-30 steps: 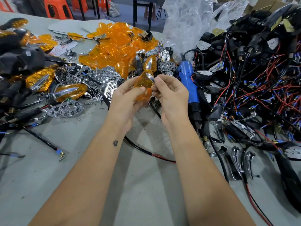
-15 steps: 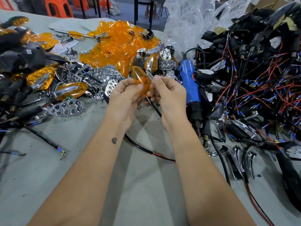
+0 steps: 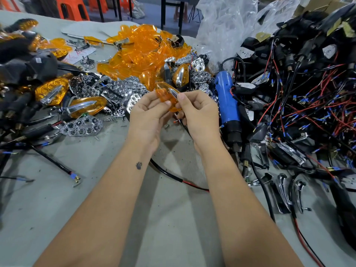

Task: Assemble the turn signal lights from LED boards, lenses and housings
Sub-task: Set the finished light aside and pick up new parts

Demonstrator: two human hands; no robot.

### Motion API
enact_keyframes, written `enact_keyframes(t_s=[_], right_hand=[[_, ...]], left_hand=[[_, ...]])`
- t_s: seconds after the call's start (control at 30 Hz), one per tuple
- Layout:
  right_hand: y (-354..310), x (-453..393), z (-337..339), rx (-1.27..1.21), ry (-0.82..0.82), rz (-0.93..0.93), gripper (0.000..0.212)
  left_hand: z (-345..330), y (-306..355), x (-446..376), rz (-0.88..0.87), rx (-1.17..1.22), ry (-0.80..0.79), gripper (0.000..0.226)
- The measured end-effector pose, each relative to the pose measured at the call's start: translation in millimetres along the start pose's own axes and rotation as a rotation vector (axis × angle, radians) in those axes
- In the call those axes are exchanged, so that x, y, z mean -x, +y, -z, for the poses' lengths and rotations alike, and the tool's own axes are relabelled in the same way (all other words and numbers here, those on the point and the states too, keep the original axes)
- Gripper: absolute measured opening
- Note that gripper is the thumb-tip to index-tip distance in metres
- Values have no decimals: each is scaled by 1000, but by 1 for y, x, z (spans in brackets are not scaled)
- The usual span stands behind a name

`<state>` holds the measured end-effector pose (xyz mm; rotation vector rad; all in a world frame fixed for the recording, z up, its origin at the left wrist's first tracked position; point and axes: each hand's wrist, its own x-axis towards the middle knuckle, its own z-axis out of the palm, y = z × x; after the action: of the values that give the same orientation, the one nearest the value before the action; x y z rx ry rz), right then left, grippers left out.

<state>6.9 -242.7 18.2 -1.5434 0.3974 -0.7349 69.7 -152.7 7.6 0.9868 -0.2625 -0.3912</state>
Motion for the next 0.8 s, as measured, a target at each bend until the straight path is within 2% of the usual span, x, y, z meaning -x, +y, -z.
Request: enact_keyframes(t_s=[0.17,0.33,0.5,0.6,0.7,0.8], right_hand=[[1,-2,0,5,36,-49,16],[2,-1,0,18,-16,-50,19],[1,2,-2,75,-21,42,18],[2,2,-3,89,-25,27,19],[3,1,-2,57,38,-53,25],[3,2,-2,76,101,-2,23]], left_hand=[[-2,0,1,-7,18,34,30],[-1,1,2,4,24,54,25],[2,1,1,0,-1,45,32],[2,1,0,2,-11,46,34],[1,-1,1,-19,-67,35,28],[-1,-2,2,-38,-89,13,29]])
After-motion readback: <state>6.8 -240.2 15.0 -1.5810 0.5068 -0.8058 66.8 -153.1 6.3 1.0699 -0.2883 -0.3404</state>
